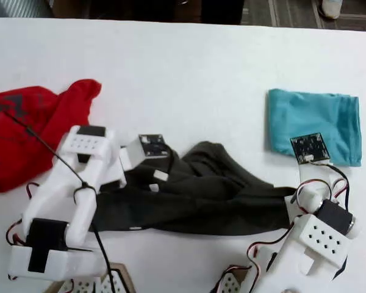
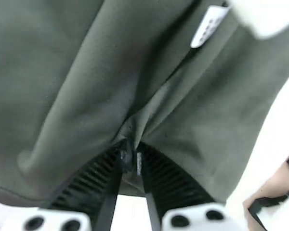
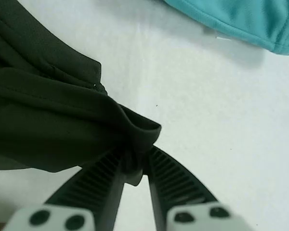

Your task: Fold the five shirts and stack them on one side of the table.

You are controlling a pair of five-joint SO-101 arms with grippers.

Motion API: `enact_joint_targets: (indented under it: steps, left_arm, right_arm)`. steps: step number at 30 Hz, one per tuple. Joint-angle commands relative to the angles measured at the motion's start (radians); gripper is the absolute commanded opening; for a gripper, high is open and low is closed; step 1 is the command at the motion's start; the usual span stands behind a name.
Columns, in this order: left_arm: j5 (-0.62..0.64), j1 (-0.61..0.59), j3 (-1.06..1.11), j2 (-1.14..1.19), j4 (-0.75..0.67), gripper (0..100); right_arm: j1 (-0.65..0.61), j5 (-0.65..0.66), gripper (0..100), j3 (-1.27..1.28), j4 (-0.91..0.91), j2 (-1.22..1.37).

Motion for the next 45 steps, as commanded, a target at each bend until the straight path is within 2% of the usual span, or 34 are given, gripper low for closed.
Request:
enact_joint_targets:
  steps: [1, 3, 7, 11, 14, 18, 22, 27, 31, 36, 45]
  left_arm:
    - [0.035, -0.011, -0.096, -0.015, 0.087, 3]
    - [0.086, -0.009, -0.196, -0.015, 0.155, 3]
    - [0.199, -0.003, -0.456, -0.012, 0.262, 3]
    - [0.293, -0.003, -0.720, -0.006, 0.350, 3]
    - [0.333, -0.003, -0.891, -0.006, 0.405, 3]
    - [0.397, -0.003, -1.078, -0.005, 0.433, 3]
    - [0.454, -0.003, -1.213, -0.005, 0.419, 3]
    - [0.519, -0.003, -1.345, -0.005, 0.356, 3]
    - [0.519, 0.011, -1.448, -0.005, 0.350, 3]
    - [0.520, 0.014, -1.577, -0.014, 0.356, 3]
    - [0.520, 0.014, -1.808, -0.015, 0.442, 3]
  right_arm:
    - [-0.005, -0.069, 2.1, -0.014, -0.065, -0.018]
    - [-0.012, -0.123, 2.1, -0.017, -0.102, -0.018]
    - [-0.134, -0.209, 2.1, -0.072, -0.134, -0.016]
    - [-0.259, -0.302, 2.1, -0.244, -0.177, -0.002]
    - [-0.314, -0.350, 2.1, -0.445, -0.163, 0.120]
    - [-0.317, -0.399, 2.1, -0.792, -0.081, 0.446]
    - [-0.317, -0.414, 2.1, -1.221, 0.081, 0.746]
    - [-0.317, -0.414, 2.1, -1.743, 0.252, 0.984]
    - [-0.320, -0.414, 2.1, -2.071, 0.372, 1.098]
    - [-0.317, -0.446, 2.1, -2.314, 0.447, 1.152]
    - [-0.314, -0.442, 2.1, -2.483, 0.429, 1.056]
